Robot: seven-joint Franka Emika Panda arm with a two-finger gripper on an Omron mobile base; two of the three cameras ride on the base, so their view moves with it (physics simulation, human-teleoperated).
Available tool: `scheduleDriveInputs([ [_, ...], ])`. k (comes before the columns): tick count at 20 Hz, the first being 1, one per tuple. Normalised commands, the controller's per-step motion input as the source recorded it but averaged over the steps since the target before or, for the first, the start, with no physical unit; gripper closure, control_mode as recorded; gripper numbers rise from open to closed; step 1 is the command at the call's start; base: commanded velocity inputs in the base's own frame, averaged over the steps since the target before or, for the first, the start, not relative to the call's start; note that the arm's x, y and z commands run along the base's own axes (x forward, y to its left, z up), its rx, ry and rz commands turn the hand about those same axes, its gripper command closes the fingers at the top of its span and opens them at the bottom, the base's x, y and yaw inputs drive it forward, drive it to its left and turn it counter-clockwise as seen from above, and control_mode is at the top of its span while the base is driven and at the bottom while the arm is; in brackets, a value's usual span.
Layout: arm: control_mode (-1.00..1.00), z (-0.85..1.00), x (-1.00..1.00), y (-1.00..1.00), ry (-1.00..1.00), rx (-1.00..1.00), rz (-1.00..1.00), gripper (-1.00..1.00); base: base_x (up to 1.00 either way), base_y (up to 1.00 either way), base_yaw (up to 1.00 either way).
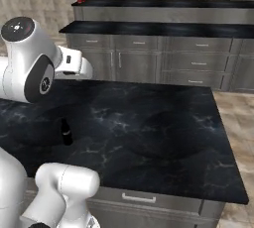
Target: Move the drinks to the dining counter.
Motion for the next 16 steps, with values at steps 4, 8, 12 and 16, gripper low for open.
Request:
scheduleDriveInputs([
  [4,1.0,0.0,0.0,0.0,0.0,0.0,0.0,-1.0,1.0,1.0,0.0],
  [8,1.0,0.0,0.0,0.0,0.0,0.0,0.0,-1.0,1.0,1.0,0.0],
  [12,1.0,0.0,0.0,0.0,0.0,0.0,0.0,-1.0,0.86,0.93,0.43],
  [16,1.0,0.0,0.0,0.0,0.0,0.0,0.0,-1.0,0.74,0.13,0.84],
])
